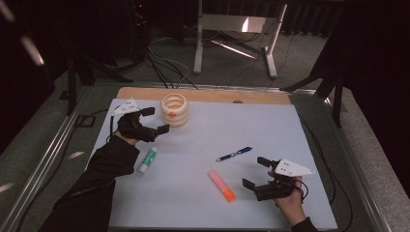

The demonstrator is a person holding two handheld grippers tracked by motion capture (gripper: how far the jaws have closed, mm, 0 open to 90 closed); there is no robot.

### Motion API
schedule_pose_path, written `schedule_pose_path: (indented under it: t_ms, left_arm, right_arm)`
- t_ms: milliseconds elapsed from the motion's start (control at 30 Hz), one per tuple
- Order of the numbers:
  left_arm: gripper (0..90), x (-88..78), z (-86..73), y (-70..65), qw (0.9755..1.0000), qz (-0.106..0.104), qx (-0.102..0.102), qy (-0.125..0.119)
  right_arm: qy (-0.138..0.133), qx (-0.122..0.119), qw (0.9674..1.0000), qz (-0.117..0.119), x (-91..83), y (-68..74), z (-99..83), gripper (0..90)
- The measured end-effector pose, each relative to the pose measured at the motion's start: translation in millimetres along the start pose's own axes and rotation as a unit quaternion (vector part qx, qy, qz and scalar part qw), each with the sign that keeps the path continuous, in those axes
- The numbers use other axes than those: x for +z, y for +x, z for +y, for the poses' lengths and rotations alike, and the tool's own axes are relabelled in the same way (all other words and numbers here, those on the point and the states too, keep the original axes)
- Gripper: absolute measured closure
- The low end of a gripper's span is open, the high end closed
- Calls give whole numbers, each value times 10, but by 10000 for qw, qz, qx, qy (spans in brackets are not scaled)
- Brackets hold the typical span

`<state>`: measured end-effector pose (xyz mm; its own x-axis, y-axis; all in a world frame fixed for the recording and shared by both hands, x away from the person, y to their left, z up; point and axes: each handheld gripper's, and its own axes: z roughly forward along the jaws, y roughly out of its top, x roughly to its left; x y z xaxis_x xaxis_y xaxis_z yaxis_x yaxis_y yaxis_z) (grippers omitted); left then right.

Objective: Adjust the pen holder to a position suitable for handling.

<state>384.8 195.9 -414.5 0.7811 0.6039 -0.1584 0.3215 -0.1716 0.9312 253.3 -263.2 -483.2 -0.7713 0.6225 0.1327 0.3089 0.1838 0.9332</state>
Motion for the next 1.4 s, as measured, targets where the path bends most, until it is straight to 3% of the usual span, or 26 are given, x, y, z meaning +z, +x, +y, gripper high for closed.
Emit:
schedule_pose_path:
  t_ms: [667, 1000, 1033, 1267, 1400]
  left_arm:
    - [2, 248, 137, 266, 9983, 490, -296, -55]
    - [2, 383, 147, 388, 9962, 756, -430, 3]
    - [2, 423, 145, 422, 9950, 883, -467, 49]
    - [17, 574, 140, 504, 9913, 1130, -574, 356]
    - [22, 634, 114, 557, 9864, 1399, -768, 388]
  right_arm:
    - [10, 32, 10000, 27, 2, -6, -3, 0]
    - [24, 51, 10000, 45, 3, -10, -7, 0]
    - [21, 54, 10000, 46, 3, -10, -6, 0]
    - [38, 57, 10000, 44, 6, -6, -6, 0]
    - [53, 64, 9999, 66, 10, -10, -9, 0]
